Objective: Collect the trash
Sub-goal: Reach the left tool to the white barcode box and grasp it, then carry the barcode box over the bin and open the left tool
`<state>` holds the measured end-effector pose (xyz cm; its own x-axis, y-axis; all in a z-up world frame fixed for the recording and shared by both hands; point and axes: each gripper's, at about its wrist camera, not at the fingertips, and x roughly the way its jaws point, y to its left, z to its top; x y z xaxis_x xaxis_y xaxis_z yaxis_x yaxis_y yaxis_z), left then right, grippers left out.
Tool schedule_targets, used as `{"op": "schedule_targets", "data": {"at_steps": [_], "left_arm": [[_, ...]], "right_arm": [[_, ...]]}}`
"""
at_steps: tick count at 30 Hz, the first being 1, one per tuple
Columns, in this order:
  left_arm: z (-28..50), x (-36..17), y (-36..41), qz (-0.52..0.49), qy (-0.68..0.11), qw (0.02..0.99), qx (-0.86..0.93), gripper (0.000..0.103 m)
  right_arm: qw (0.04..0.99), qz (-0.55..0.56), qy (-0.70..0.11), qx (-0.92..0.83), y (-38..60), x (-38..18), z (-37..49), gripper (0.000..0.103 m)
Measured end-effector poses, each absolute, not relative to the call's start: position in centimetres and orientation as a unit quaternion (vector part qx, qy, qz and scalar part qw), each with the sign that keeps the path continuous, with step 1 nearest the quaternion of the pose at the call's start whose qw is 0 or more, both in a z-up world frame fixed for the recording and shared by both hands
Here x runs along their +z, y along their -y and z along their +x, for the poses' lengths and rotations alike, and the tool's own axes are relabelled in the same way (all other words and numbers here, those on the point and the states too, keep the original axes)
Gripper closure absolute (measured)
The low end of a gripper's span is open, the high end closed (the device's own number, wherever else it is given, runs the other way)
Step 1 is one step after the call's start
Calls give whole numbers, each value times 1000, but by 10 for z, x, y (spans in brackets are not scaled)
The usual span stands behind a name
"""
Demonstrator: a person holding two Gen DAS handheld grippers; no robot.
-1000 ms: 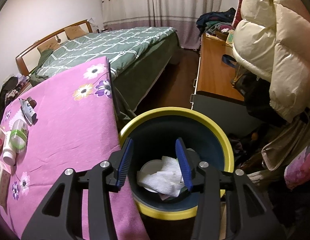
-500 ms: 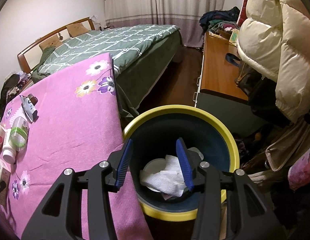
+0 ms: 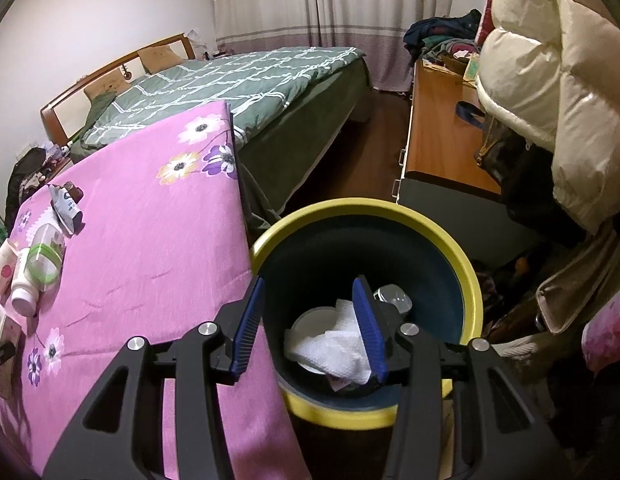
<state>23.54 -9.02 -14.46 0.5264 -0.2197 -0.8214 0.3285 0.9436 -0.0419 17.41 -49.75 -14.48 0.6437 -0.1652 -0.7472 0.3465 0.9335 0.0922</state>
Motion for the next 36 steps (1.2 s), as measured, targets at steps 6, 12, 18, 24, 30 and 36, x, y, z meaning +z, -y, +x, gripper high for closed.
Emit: {"op": "schedule_targets", "data": {"at_steps": [6, 12, 18, 24, 30, 36], "left_arm": [[218, -107, 118, 60, -422, 886, -180, 30], [210, -77, 178, 74, -395, 885, -237, 30], [218, -72, 268, 102, -393, 865, -295, 30], [229, -79, 357, 121, -400, 845, -335, 30], [239, -95, 436, 144, -404, 829, -360, 30], [240, -107, 489, 158, -400, 825, -368, 26]], "right_arm": [[902, 128, -386, -146, 506, -142, 155, 59], [904, 139, -370, -161, 526, -138, 137, 59], [901, 153, -361, -183, 553, -139, 113, 55], [897, 164, -357, -204, 577, -142, 92, 54], [894, 173, -355, -214, 595, -145, 74, 54], [888, 186, -356, -225, 607, -151, 63, 51]]}}
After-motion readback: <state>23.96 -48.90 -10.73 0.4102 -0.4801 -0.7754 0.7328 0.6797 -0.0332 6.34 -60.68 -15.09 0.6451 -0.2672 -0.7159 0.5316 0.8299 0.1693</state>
